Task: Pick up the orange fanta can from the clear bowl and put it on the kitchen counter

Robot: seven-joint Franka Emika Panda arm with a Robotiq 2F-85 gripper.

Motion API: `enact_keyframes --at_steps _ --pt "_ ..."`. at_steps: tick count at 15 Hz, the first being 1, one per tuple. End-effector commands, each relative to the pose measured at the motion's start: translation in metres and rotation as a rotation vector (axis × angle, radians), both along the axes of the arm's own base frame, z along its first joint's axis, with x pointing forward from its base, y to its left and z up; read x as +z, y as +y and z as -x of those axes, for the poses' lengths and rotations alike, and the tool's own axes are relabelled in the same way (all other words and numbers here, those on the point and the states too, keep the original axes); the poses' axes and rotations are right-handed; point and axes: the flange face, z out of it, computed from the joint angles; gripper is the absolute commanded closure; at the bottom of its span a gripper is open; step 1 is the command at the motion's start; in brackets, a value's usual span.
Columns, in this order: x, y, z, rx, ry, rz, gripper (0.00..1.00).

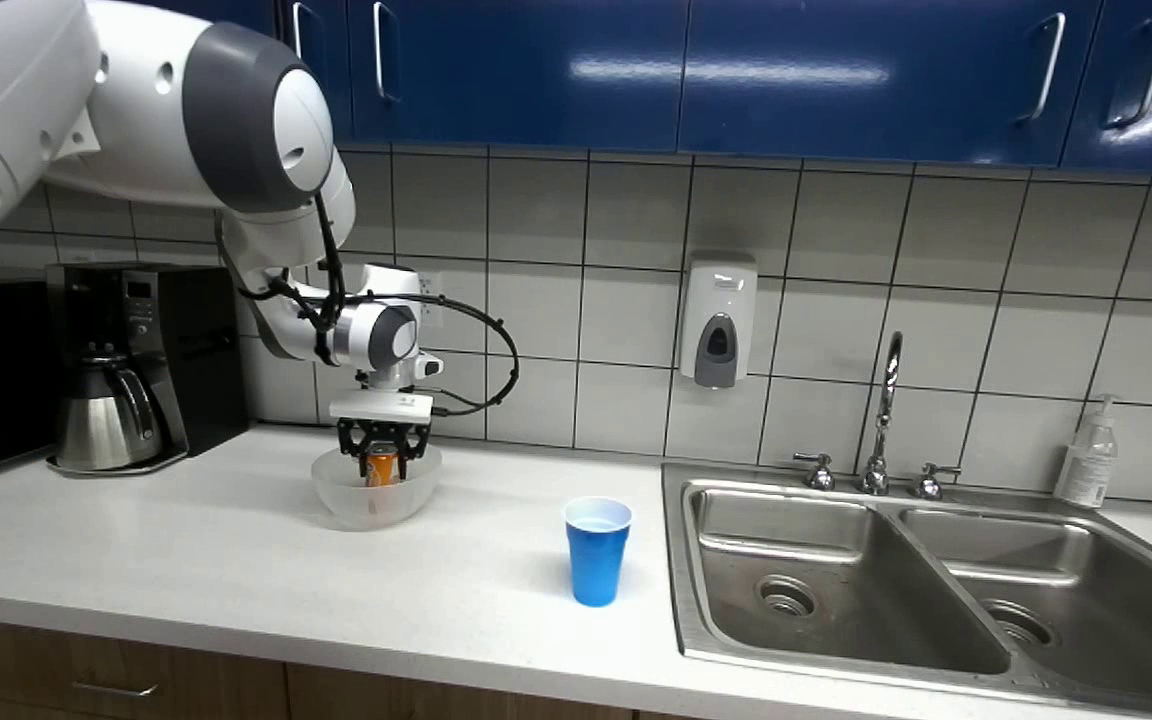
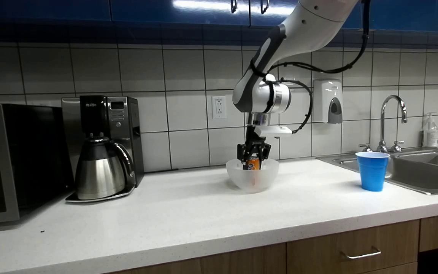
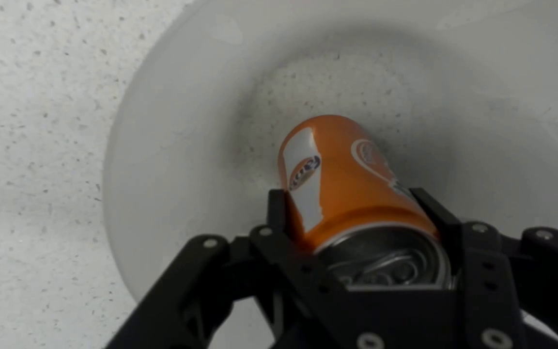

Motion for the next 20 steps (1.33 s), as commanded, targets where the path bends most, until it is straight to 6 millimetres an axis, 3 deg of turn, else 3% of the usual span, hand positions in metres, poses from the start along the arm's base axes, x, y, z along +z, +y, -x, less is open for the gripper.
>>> enact_keyframes --at_steps 1,11,20 --pt "0.008 0.0 -0.005 0.022 0.004 0.004 0.62" --pt "0.046 0.0 -0.005 0.016 -0.046 0.012 0.62" --pt "0.109 0.0 0.006 0.006 -0.117 0.02 0.62"
